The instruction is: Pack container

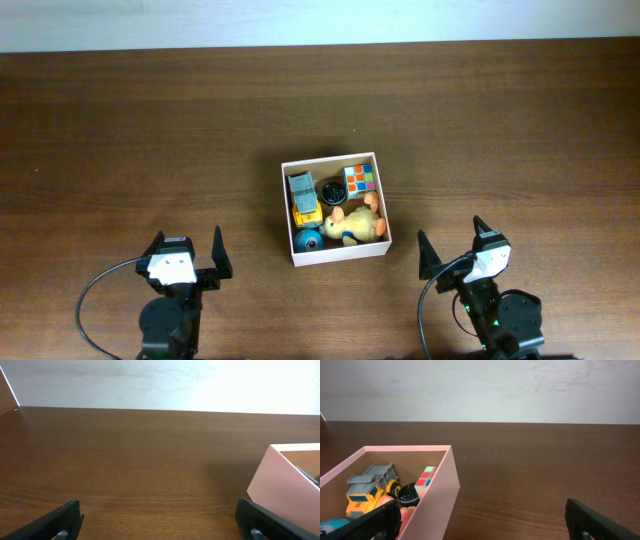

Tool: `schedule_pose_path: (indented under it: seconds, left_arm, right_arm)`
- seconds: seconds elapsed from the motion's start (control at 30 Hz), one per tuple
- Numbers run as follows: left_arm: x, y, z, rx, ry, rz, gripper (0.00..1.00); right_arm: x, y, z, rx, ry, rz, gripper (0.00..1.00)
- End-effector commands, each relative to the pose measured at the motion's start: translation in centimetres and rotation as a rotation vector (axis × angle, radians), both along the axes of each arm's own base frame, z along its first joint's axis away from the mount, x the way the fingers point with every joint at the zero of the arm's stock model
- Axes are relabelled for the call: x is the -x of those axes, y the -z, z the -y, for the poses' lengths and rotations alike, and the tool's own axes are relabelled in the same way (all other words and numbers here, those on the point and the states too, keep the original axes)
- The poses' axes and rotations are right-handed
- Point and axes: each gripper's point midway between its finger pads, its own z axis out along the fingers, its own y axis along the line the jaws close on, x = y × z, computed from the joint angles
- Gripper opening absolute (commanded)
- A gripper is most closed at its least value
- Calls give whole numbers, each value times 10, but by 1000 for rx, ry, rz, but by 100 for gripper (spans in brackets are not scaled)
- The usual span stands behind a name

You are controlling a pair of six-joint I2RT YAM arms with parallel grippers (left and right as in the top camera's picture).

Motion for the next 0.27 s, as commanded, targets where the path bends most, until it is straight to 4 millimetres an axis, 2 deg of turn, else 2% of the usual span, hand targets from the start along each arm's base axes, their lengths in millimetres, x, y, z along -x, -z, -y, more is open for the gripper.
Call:
schedule_pose_path:
  seconds: [0.0,0.23]
  left_arm:
    - [0,1,1,-17,10,2,99]
    - [0,1,1,-17,10,2,99]
  right_arm:
    - [0,1,-1,4,-10,7,98]
    - [0,1,-1,4,-10,7,99]
